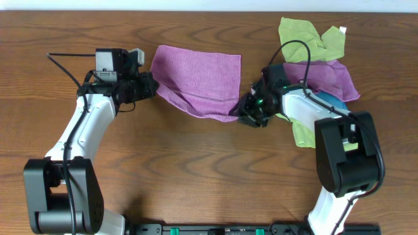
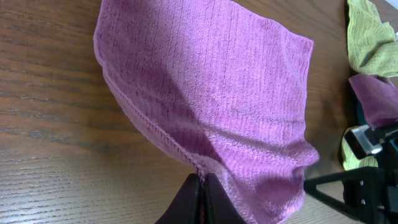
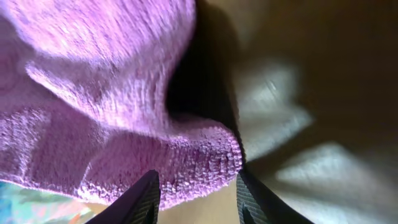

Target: Fold the cloth

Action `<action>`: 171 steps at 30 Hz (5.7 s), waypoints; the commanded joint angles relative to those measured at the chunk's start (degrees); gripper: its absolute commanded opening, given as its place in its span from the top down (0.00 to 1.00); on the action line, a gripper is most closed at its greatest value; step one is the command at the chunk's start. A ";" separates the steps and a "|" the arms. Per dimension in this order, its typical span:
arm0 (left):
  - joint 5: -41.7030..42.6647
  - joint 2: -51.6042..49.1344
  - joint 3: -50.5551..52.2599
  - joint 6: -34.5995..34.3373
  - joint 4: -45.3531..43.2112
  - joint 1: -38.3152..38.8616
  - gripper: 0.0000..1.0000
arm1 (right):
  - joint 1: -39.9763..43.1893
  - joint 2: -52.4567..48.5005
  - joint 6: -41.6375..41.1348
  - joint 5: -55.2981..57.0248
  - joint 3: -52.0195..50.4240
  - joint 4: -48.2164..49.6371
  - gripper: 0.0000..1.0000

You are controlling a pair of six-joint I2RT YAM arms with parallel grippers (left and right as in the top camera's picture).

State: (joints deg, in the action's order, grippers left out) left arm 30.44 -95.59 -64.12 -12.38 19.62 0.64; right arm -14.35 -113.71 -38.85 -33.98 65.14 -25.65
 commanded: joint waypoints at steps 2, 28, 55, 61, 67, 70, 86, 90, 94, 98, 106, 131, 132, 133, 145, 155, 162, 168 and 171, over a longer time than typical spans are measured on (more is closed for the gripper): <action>-0.59 -0.28 -0.98 -0.09 0.31 0.09 0.94 | -1.90 -5.25 2.29 14.49 -2.93 1.46 0.62; -1.22 -0.28 -0.98 -0.04 2.10 0.15 0.94 | -2.86 14.21 3.80 19.21 -1.77 -7.43 0.99; -10.03 -7.56 -0.96 -0.48 -20.35 2.01 0.94 | -1.81 10.27 4.22 20.48 -1.42 16.35 0.98; -10.08 -12.39 -0.96 -0.50 -30.03 2.01 0.94 | -0.94 5.90 4.24 20.50 2.78 21.84 0.98; -10.05 -15.91 -0.98 -0.52 -38.64 2.01 0.94 | -0.46 -0.48 4.24 20.48 11.02 20.87 0.99; -10.10 -18.32 -0.98 -2.12 -44.06 2.01 0.95 | -0.44 -2.95 4.22 20.52 13.66 20.70 0.98; -4.87 -23.76 -3.08 -10.29 -46.84 2.01 0.94 | 0.02 -4.83 3.13 20.52 14.78 13.03 0.98; -4.87 -23.52 -3.08 -11.67 -43.39 1.92 0.94 | 0.02 -4.83 3.15 19.34 14.78 11.52 0.99; -4.94 -22.77 -3.08 -11.63 -40.41 1.84 0.94 | 0.04 -4.83 3.13 19.65 14.78 11.69 0.99; -4.96 -21.90 -3.08 -11.65 -40.44 1.22 0.94 | 0.20 -4.83 3.13 21.00 14.78 12.55 0.99; -4.79 -21.49 -3.08 -11.65 -40.28 0.48 0.62 | 0.20 -4.98 3.17 22.08 14.78 14.60 0.53; -1.77 -9.70 -3.28 -3.65 -34.62 -3.23 0.94 | -5.40 -3.76 15.17 37.97 34.34 -11.47 0.99; -3.96 -10.91 -3.26 -3.63 -34.38 -2.84 0.95 | -5.97 -4.02 15.30 38.56 34.14 -11.23 0.99; -4.61 -12.15 -3.26 -3.19 -34.80 -2.47 0.94 | -6.29 -4.42 15.72 38.51 34.12 -11.02 0.99; -12.87 -16.94 -3.28 13.14 -35.93 5.03 0.94 | -7.10 -12.11 15.56 40.15 34.12 -8.44 0.99; -19.96 -20.06 -3.28 23.32 -37.35 8.13 0.94 | -7.10 -16.06 15.56 40.17 34.12 -5.46 0.98; -19.96 -25.11 -3.28 23.32 -42.97 8.13 0.95 | -7.10 -18.71 15.56 40.00 34.12 -5.14 0.98; -19.93 -27.61 -3.28 23.10 -43.69 8.17 0.94 | -7.13 -20.20 15.54 39.71 34.12 -5.20 0.98; -19.93 -27.85 -3.28 23.10 -42.18 8.17 0.94 | -7.13 -20.17 15.54 39.71 34.12 -5.01 0.99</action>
State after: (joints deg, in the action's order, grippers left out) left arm 11.53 -122.56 -67.11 9.76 -23.03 8.80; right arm -21.26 -132.33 -23.86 5.10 99.26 -30.52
